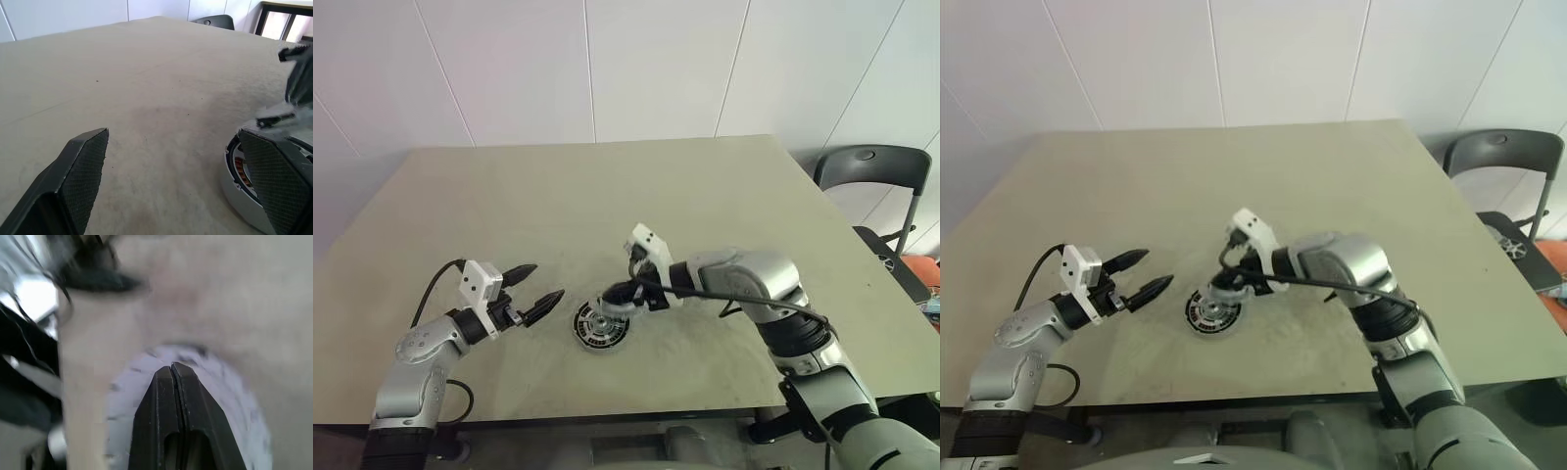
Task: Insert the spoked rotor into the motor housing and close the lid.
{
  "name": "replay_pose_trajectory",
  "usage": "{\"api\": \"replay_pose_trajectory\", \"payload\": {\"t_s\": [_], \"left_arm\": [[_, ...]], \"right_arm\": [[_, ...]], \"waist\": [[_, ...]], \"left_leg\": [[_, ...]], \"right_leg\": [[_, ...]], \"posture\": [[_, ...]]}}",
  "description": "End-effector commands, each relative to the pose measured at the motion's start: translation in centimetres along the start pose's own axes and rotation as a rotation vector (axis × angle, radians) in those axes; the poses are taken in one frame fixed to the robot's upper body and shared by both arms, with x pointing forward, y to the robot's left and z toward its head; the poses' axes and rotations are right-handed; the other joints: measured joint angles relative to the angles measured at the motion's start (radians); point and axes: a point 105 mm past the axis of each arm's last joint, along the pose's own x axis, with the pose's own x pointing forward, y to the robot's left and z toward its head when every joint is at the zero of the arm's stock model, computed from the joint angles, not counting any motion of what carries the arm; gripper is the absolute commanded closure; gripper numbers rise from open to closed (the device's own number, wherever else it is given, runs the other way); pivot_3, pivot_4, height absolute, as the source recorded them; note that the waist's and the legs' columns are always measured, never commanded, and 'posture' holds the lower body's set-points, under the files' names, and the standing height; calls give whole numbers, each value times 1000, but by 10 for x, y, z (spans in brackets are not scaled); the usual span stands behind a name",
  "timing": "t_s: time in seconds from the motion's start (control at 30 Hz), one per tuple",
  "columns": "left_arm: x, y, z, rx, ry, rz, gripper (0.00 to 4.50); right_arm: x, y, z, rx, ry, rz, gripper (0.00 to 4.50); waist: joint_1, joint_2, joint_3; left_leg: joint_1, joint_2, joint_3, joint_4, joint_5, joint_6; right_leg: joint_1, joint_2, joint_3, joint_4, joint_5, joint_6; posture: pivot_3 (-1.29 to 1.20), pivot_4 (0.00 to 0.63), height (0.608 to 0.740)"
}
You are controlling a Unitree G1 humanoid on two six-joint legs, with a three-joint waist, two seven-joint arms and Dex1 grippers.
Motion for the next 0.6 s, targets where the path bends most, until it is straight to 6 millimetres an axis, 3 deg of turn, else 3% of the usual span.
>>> {"api": "replay_pose_trajectory", "payload": {"t_s": [0.03,0.17,0.33,0.43,0.53,0.6], "left_arm": [[0,0,6,34,-24,-6,0],[-1,1,4,34,-21,-4,0],[-2,2,3,35,-19,-3,0],[-2,2,2,36,-17,-4,0],[-1,2,2,37,-17,-7,0],[-1,2,1,37,-17,-8,0]], "right_arm": [[7,0,-11,-61,50,-19,4481],[14,-10,-21,-79,72,-72,4481],[7,5,15,-7,-156,46,4481],[-2,4,25,2,-207,55,4481],[-7,1,21,-22,-187,36,3898],[-11,-1,20,-23,-193,37,3220]], "waist": [[-2,0,0],[-2,0,0],[-1,-2,-1],[1,-2,-1],[4,-2,-1],[3,-2,-1]], "left_leg": [[0,0,0,0,0,0],[3,0,0,0,0,0],[3,0,0,2,0,0],[2,0,0,2,0,0],[1,0,-1,1,0,0],[1,0,-1,0,0,0]], "right_leg": [[0,0,0,0,0,0],[3,1,0,0,0,0],[4,1,0,0,0,0],[2,0,0,0,0,0],[2,0,0,0,0,0],[1,0,0,0,0,0]], "posture": [[0,0,740],[0,0,740],[0,0,740],[0,0,740],[0,0,740],[0,0,740]]}}
